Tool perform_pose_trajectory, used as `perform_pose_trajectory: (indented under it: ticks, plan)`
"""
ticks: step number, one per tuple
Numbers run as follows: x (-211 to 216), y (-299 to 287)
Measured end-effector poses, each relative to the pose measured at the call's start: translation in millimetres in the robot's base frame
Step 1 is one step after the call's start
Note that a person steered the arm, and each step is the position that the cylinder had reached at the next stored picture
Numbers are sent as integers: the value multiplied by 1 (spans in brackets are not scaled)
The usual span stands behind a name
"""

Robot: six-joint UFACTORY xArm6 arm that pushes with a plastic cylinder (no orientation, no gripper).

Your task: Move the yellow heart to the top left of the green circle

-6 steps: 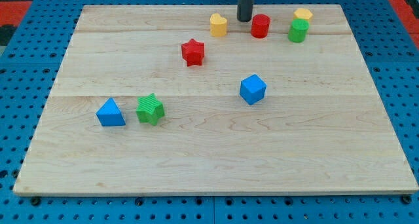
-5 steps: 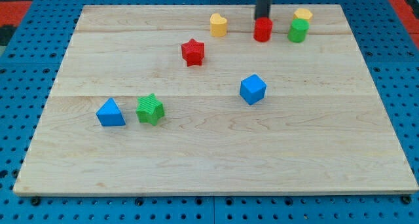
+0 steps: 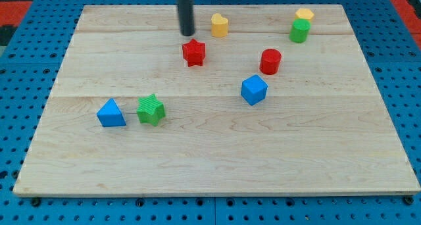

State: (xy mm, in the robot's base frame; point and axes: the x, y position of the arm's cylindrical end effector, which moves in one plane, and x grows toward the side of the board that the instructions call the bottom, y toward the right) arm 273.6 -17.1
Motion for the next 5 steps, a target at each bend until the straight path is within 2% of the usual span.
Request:
perform_pose_trajectory:
  ticks: [1,2,3,4,5]
  plan:
    - [-1,90]
    - [-8,23]
    - [-42,29]
    - [-43,116]
    - [-37,143]
